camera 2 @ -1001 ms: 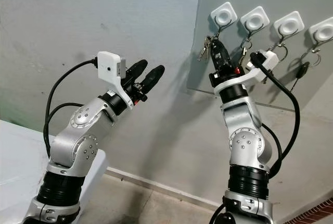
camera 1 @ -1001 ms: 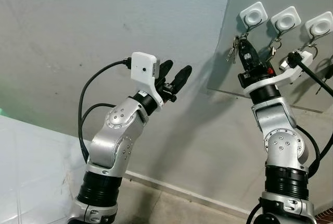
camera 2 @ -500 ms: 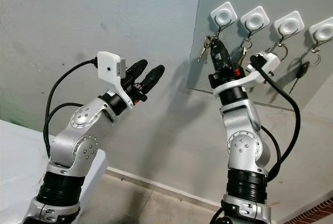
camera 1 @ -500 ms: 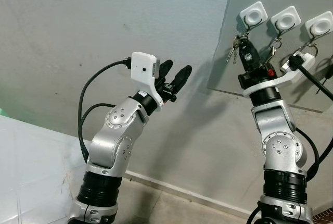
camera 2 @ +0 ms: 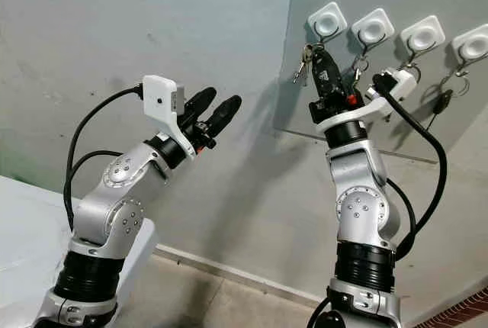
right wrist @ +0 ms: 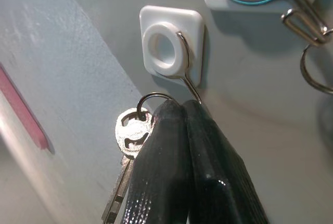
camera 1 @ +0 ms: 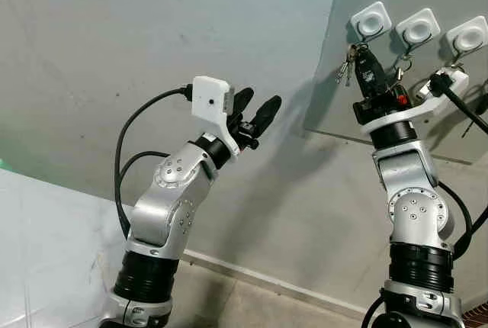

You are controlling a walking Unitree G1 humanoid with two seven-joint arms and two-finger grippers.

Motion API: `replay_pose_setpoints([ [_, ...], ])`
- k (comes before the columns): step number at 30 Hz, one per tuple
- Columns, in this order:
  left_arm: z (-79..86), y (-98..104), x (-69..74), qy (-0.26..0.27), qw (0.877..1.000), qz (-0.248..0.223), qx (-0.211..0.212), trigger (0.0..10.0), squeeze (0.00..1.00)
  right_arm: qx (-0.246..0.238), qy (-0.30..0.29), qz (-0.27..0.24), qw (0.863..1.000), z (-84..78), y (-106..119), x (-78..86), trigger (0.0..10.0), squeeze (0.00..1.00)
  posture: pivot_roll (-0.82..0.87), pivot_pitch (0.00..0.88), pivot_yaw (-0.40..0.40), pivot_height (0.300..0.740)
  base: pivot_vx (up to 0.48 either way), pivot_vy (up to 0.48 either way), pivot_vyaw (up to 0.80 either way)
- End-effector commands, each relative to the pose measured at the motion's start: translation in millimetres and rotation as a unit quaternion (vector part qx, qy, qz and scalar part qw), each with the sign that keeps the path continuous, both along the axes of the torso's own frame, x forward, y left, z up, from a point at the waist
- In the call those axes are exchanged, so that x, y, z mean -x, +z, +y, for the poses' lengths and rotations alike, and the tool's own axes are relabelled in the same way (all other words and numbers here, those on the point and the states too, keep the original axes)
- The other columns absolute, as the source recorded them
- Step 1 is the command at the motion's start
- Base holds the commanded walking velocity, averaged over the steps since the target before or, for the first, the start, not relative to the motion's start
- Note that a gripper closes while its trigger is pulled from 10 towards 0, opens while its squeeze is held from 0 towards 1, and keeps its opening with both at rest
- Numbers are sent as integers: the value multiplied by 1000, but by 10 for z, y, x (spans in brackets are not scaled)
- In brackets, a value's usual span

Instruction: Hang keys on a hook

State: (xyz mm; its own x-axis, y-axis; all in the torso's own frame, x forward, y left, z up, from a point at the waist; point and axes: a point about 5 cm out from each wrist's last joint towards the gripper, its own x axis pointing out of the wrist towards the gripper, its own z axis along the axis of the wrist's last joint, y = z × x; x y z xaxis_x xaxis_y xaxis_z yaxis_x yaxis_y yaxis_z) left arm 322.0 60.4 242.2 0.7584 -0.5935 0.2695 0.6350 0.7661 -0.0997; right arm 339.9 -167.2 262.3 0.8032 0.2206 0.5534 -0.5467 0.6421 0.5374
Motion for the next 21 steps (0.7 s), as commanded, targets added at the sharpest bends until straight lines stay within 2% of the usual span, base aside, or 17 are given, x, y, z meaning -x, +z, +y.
replay_pose_setpoints([
  [1,10,22,12,2,1000,-2,3,10000,0,0,2,-14,1000,4,148,-11,10000,0,-8,52,5,740,0,0,0],
  [5,14,20,18,4,1000,-1,4,10000,0,-14,12,32,999,22,53,-25,10000,0,-6,55,2,740,0,0,0],
  [8,15,20,18,4,1000,-1,4,10000,0,-18,19,42,999,34,14,-6,10000,0,-9,58,3,740,0,0,0],
  [21,10,16,23,3,1000,0,5,10000,0,-14,20,53,998,37,-75,71,10000,0,-12,61,0,740,0,0,0],
])
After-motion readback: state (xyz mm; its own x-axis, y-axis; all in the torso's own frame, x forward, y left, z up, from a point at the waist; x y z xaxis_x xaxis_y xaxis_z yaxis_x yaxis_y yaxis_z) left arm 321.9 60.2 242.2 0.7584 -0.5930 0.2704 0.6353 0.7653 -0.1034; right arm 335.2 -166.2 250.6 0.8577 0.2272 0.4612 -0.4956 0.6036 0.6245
